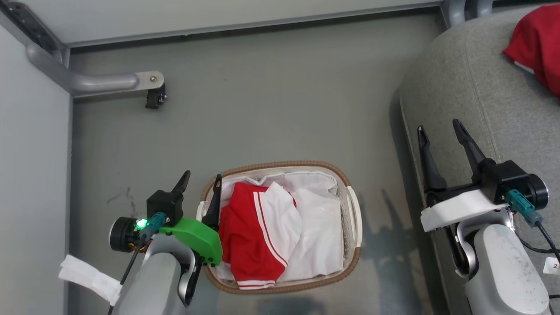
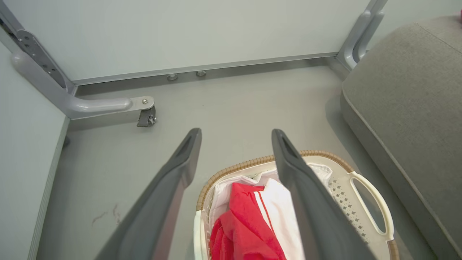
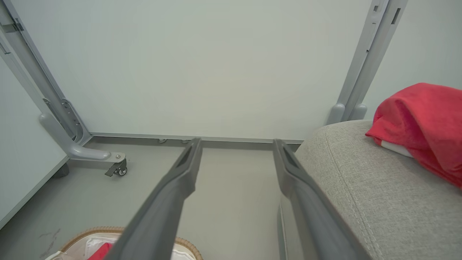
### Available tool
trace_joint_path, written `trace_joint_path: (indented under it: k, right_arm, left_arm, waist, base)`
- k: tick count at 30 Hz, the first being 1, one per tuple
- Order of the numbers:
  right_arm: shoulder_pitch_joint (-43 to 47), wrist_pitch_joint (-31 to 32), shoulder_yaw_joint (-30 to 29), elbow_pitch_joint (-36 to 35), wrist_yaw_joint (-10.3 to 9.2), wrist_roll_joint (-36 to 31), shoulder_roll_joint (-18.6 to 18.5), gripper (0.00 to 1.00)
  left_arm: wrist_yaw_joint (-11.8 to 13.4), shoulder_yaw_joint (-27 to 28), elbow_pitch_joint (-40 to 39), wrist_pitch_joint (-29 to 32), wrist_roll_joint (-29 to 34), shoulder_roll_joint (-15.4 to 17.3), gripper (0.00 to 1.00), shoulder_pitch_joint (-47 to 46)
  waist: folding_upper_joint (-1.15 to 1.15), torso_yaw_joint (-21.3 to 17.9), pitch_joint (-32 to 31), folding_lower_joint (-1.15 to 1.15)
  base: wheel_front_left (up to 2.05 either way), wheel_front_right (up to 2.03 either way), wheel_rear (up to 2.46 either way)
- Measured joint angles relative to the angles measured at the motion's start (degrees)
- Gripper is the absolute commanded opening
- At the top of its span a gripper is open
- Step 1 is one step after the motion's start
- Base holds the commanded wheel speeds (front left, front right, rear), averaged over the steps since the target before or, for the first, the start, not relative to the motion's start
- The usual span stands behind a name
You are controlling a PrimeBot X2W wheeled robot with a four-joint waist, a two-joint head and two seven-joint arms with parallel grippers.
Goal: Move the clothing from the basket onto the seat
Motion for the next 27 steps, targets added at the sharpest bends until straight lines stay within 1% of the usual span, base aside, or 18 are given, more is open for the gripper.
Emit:
trace_joint_path:
  k: [7,14,19,21,27]
  right_arm:
    - [-3.32,0.00,1.43,-0.91,0.00,0.42,-0.02,1.00]
    - [-6.04,0.00,3.22,-1.79,0.00,1.62,-0.03,1.00]
    - [-7.38,0.00,4.38,-2.40,0.00,2.77,-0.03,1.00]
    - [-7.78,0.00,4.88,-2.55,0.00,3.18,-0.03,1.00]
    - [-8.95,0.00,5.98,-3.07,0.00,4.45,-0.04,1.00]
  left_arm:
    - [0.00,-6.49,10.27,-0.01,-0.73,-0.03,1.00,-6.11]
    - [0.00,-12.85,18.60,-0.01,-0.75,-0.07,1.00,-10.32]
    - [-0.01,-16.77,24.83,0.02,-0.44,-0.08,1.00,-13.42]
    - [-0.03,-18.40,27.49,0.90,0.16,-0.04,1.00,-14.84]
    - [0.18,-20.90,32.41,2.56,2.37,0.55,1.00,-18.68]
  waist:
    - [0.00,-1.41,7.16,0.00]
    - [0.00,-3.27,13.74,0.01]
    - [0.00,-4.82,17.42,0.01]
    - [0.00,-5.53,18.74,0.01]
    - [0.00,-7.48,21.70,0.01]
  base:
    - [0.00,0.00,0.00]
    - [0.00,0.00,0.00]
    - [0.00,0.00,0.00]
    - [0.00,0.00,0.00]
    - [0.00,0.00,0.00]
